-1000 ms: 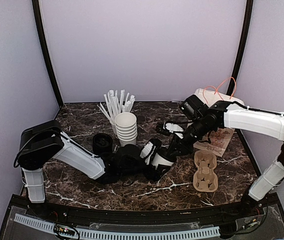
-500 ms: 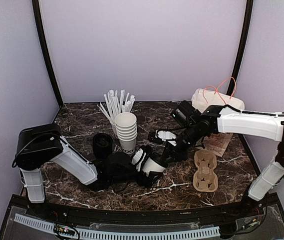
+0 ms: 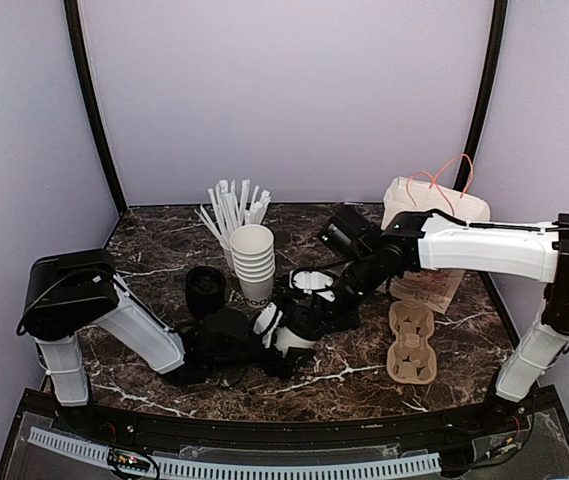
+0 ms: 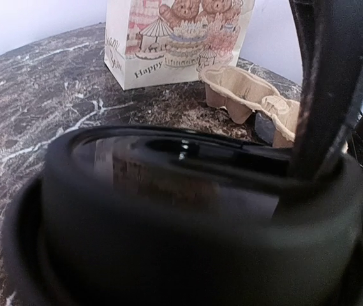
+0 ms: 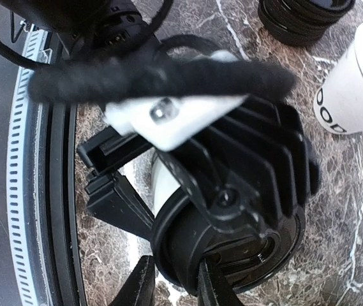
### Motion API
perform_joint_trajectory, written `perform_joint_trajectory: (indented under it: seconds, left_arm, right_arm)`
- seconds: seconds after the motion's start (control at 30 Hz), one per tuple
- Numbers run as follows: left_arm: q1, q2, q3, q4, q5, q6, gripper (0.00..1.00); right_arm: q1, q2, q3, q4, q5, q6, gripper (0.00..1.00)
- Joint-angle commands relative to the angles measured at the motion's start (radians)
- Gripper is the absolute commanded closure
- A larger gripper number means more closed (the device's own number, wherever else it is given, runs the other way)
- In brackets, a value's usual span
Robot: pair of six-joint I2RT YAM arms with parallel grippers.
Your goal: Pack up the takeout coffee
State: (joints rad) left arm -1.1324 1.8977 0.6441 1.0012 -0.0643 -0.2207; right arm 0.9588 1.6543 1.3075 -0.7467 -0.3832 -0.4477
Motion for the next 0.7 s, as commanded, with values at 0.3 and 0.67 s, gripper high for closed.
perform_joint_trajectory:
  seconds: [0.3,0.67]
  left_arm:
    - [-0.003,0.163,0.009,0.447,-0.003,-0.043,0.09]
    - [-0.003,0.019,-0.096,0.304,-0.044,-0.007,0.02]
  right_arm:
    - [0.033,0.013,0.032,-0.032,0.048,-0.011,0.76]
    - [0.058,0.078,0.106,-0.033,0.043,-0.014,0.75]
